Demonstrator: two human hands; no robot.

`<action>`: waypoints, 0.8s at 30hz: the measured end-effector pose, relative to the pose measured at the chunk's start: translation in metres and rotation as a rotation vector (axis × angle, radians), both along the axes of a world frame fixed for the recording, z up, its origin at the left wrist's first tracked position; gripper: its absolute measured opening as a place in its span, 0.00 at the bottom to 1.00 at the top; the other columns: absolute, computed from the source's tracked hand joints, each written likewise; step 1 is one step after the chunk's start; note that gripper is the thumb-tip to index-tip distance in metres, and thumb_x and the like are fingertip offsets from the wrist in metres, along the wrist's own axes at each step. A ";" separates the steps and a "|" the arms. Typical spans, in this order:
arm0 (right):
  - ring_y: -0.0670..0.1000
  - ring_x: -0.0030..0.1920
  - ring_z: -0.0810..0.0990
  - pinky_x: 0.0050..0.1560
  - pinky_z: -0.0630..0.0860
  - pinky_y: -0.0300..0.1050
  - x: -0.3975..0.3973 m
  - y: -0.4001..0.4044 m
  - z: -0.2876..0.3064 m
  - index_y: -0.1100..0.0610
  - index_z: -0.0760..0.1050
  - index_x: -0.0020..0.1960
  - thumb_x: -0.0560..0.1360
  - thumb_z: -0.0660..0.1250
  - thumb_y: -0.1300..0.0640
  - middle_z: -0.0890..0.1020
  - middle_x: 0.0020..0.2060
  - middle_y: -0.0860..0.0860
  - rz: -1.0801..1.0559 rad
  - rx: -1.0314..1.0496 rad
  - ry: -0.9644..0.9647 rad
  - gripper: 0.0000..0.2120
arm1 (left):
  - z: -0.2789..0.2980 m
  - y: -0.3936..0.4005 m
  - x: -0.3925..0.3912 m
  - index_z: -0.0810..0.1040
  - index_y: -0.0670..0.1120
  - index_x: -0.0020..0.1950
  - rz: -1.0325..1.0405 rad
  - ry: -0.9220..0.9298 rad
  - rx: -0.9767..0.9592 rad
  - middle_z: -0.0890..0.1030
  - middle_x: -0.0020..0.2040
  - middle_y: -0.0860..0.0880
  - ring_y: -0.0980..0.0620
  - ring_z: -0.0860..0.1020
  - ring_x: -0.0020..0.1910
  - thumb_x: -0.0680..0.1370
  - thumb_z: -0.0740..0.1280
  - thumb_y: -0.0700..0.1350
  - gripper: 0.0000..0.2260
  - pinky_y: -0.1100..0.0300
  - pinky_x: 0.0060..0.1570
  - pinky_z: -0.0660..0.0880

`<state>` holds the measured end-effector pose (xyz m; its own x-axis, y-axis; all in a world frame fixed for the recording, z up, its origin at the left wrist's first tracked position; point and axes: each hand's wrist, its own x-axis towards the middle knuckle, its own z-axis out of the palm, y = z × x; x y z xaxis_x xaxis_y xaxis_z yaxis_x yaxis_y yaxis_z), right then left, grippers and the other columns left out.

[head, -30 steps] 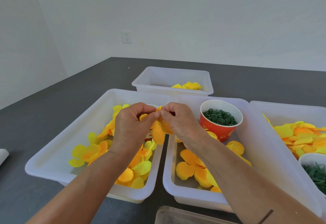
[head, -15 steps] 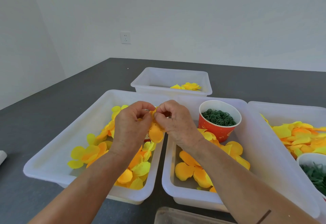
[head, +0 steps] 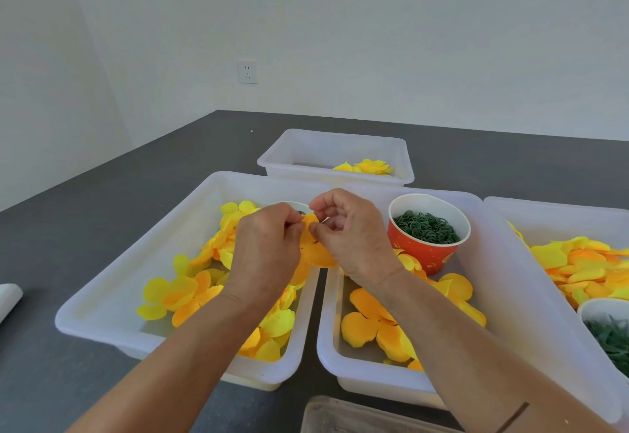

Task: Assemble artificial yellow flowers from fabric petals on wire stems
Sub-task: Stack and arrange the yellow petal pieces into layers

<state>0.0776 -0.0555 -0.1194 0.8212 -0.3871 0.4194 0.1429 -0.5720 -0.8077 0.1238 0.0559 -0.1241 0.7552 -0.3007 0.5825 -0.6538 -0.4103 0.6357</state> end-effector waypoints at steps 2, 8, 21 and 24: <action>0.49 0.35 0.79 0.40 0.75 0.35 0.000 0.002 0.000 0.60 0.79 0.48 0.70 0.70 0.68 0.78 0.39 0.49 -0.017 -0.068 -0.031 0.08 | 0.002 0.002 0.003 0.82 0.40 0.41 -0.006 0.094 -0.046 0.78 0.32 0.52 0.58 0.73 0.32 0.73 0.69 0.34 0.03 0.72 0.34 0.69; 0.49 0.36 0.74 0.40 0.74 0.42 0.001 0.001 0.001 0.61 0.79 0.45 0.67 0.73 0.65 0.76 0.38 0.52 -0.137 -0.230 -0.127 0.07 | 0.003 0.006 0.000 0.76 0.51 0.32 -0.098 0.235 -0.173 0.79 0.31 0.51 0.53 0.77 0.31 0.69 0.74 0.37 0.12 0.63 0.32 0.76; 0.44 0.35 0.77 0.39 0.75 0.42 -0.003 -0.003 0.004 0.58 0.83 0.39 0.71 0.73 0.56 0.83 0.32 0.54 0.013 0.198 0.016 0.05 | 0.002 0.004 -0.004 0.79 0.45 0.36 -0.069 0.097 -0.162 0.82 0.35 0.48 0.49 0.80 0.33 0.70 0.74 0.36 0.06 0.67 0.32 0.74; 0.46 0.37 0.78 0.42 0.77 0.45 -0.002 -0.004 0.003 0.56 0.83 0.39 0.71 0.73 0.56 0.83 0.34 0.54 0.021 0.215 0.032 0.04 | 0.002 0.005 -0.004 0.79 0.45 0.36 -0.077 0.107 -0.164 0.81 0.33 0.50 0.50 0.79 0.30 0.69 0.74 0.37 0.06 0.69 0.30 0.74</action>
<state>0.0752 -0.0594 -0.1161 0.8418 -0.4471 0.3026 0.1253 -0.3833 -0.9151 0.1198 0.0606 -0.1222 0.7941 -0.2676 0.5457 -0.6040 -0.2474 0.7576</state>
